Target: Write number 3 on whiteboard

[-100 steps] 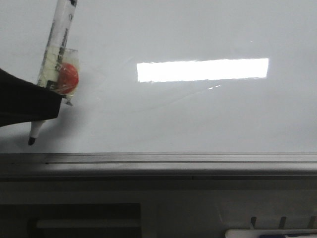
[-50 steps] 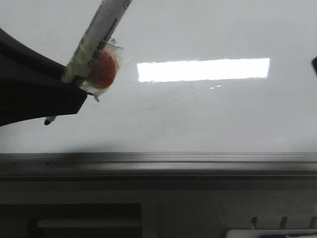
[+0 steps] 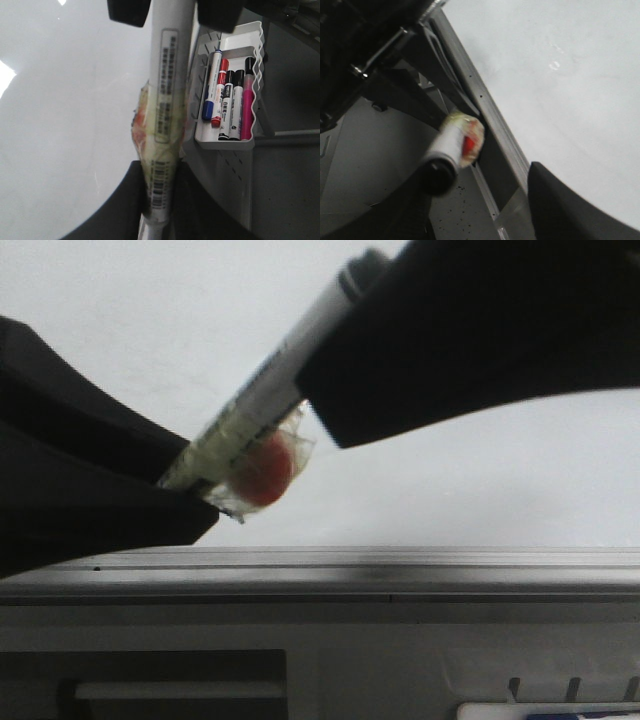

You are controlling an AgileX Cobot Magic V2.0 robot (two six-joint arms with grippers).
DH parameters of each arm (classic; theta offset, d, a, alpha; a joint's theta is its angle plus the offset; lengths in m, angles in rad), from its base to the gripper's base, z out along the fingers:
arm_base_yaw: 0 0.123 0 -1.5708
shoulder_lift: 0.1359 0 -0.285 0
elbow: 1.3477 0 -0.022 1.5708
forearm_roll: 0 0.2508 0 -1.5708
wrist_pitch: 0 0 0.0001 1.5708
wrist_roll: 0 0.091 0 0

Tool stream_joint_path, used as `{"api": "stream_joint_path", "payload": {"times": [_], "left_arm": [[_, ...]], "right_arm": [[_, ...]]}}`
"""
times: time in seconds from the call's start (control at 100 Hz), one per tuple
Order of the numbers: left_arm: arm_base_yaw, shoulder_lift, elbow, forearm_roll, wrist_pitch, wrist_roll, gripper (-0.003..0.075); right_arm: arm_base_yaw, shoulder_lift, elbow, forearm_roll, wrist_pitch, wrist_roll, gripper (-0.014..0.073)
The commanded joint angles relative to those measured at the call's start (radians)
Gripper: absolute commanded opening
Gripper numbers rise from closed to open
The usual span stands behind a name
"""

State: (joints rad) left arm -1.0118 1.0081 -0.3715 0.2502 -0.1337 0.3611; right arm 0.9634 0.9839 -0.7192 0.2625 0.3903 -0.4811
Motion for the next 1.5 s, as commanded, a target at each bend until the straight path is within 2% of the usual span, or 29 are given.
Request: {"api": "stream_joint_path", "payload": {"times": [0.0, 0.18, 0.29, 0.38, 0.5, 0.6, 0.67, 0.77, 0.84, 0.91, 1.06, 1.25, 1.4, 1.49], "left_arm": [[-0.008, 0.014, -0.033, -0.003, -0.078, 0.000, -0.0021], [-0.008, 0.022, -0.033, -0.003, -0.111, 0.000, -0.0021], [-0.008, 0.022, -0.033, -0.003, -0.111, 0.000, -0.0021], [-0.008, 0.022, -0.033, -0.003, -0.125, 0.000, -0.0021], [-0.008, 0.022, -0.033, -0.003, -0.132, 0.000, -0.0020], [-0.010, 0.022, -0.033, -0.003, -0.132, 0.000, 0.0001], [-0.010, 0.022, -0.033, -0.003, -0.132, 0.000, 0.0070], [-0.010, 0.022, -0.033, -0.017, -0.132, -0.009, 0.0253], [-0.007, 0.015, -0.033, -0.080, -0.132, -0.009, 0.0372], [-0.005, -0.006, -0.033, -0.153, -0.121, -0.009, 0.0430], [-0.005, -0.088, -0.033, -0.234, -0.116, -0.009, 0.0428], [-0.003, -0.166, -0.033, -0.250, -0.116, -0.009, 0.0426], [0.058, -0.176, -0.033, -0.330, -0.116, -0.009, 0.0358], [0.101, -0.176, -0.033, -0.337, -0.116, -0.009, 0.0344]], "right_arm": [[0.029, 0.020, -0.058, 0.010, -0.066, -0.009, 0.0379], [0.045, 0.056, -0.076, 0.010, -0.057, -0.009, 0.0374], [0.045, 0.056, -0.076, 0.010, -0.054, -0.009, 0.0303], [0.045, 0.056, -0.076, 0.010, -0.042, -0.009, 0.0175], [0.045, 0.056, -0.076, 0.006, -0.027, -0.009, -0.0068], [0.045, 0.056, -0.076, 0.006, -0.027, -0.009, -0.0061], [0.045, 0.056, -0.076, 0.006, -0.027, -0.009, -0.0061], [0.045, 0.056, -0.076, -0.012, -0.029, -0.009, -0.0061], [0.045, 0.056, -0.076, -0.017, -0.047, -0.009, -0.0061], [0.039, 0.053, -0.080, -0.017, -0.060, -0.003, -0.0061], [-0.022, 0.053, -0.124, -0.017, -0.024, 0.005, -0.0061], [-0.139, 0.055, -0.216, -0.017, 0.016, 0.005, -0.0061], [-0.210, 0.083, -0.298, -0.017, 0.110, 0.005, -0.0061], [-0.225, 0.115, -0.331, -0.017, 0.142, 0.005, -0.0061]]}}
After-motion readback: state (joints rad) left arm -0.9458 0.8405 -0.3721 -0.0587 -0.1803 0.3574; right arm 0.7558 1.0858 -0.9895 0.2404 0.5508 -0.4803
